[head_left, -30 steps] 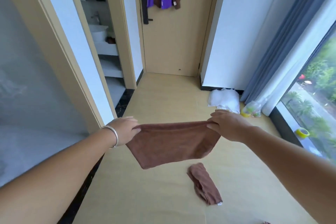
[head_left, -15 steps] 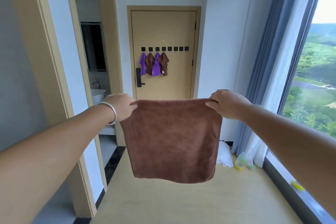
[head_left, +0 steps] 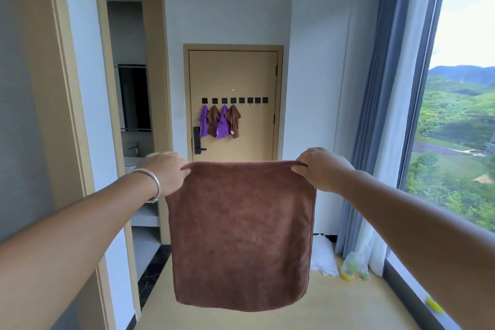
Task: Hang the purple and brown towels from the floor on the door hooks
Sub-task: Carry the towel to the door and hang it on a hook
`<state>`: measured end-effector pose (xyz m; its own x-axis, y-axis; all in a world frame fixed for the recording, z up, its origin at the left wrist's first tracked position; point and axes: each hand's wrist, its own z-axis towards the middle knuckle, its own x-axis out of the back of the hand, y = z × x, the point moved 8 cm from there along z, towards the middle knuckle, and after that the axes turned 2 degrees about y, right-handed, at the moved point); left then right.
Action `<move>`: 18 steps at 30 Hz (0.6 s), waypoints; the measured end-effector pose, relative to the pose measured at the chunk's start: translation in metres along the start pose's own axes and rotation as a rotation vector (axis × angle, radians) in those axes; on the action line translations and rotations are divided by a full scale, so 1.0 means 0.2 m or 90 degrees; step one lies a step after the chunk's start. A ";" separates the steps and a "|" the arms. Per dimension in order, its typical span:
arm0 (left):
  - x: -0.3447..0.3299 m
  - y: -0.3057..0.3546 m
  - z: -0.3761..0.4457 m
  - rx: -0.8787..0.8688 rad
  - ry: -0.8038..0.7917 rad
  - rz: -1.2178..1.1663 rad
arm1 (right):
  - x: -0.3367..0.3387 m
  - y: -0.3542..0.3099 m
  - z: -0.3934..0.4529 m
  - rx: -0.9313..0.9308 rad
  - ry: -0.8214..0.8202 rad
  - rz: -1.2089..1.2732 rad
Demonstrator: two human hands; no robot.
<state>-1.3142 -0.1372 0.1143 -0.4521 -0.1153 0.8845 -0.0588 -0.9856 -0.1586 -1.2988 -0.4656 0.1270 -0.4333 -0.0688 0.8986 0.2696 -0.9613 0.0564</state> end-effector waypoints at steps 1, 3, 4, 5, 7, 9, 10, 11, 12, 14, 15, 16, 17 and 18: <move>-0.01 0.00 0.01 0.004 0.001 -0.001 | 0.00 0.01 0.00 0.003 0.002 0.001; -0.02 0.01 0.02 0.013 0.005 -0.005 | -0.01 0.02 0.02 0.006 0.006 0.007; -0.04 0.01 0.03 0.015 0.006 -0.006 | -0.01 0.02 0.03 0.006 0.007 0.012; -0.05 0.02 0.05 0.014 0.007 -0.004 | -0.03 0.03 0.04 0.006 0.007 0.016; -0.08 0.02 0.08 0.008 0.006 0.003 | -0.06 0.04 0.07 0.008 0.004 0.023; -0.12 0.01 0.13 0.005 0.004 0.004 | -0.10 0.05 0.13 0.010 0.000 0.026; -0.14 0.01 0.17 0.004 0.003 0.001 | -0.12 0.06 0.16 0.010 -0.003 0.025; -0.17 0.00 0.20 0.002 0.003 0.000 | -0.14 0.06 0.20 0.010 -0.005 0.024; -0.20 -0.01 0.25 -0.001 0.002 -0.001 | -0.16 0.06 0.24 0.010 -0.006 0.021; -0.26 -0.04 0.34 -0.007 0.002 -0.004 | -0.22 0.06 0.34 0.004 -0.008 0.016; -0.29 -0.06 0.40 -0.011 0.002 -0.006 | -0.24 0.06 0.40 0.000 -0.008 0.012; -0.33 -0.08 0.45 -0.015 0.003 -0.009 | -0.27 0.06 0.46 -0.003 -0.008 0.007; -0.36 -0.11 0.51 -0.019 0.005 -0.012 | -0.30 0.05 0.52 -0.008 -0.009 0.005; -0.39 -0.15 0.57 -0.022 0.006 -0.017 | -0.33 0.04 0.59 -0.013 -0.012 0.004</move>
<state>-1.1759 -0.1133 0.0989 -0.4580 -0.0878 0.8846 -0.1021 -0.9833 -0.1504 -1.1673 -0.4373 0.1197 -0.4148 -0.0704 0.9072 0.2547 -0.9661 0.0415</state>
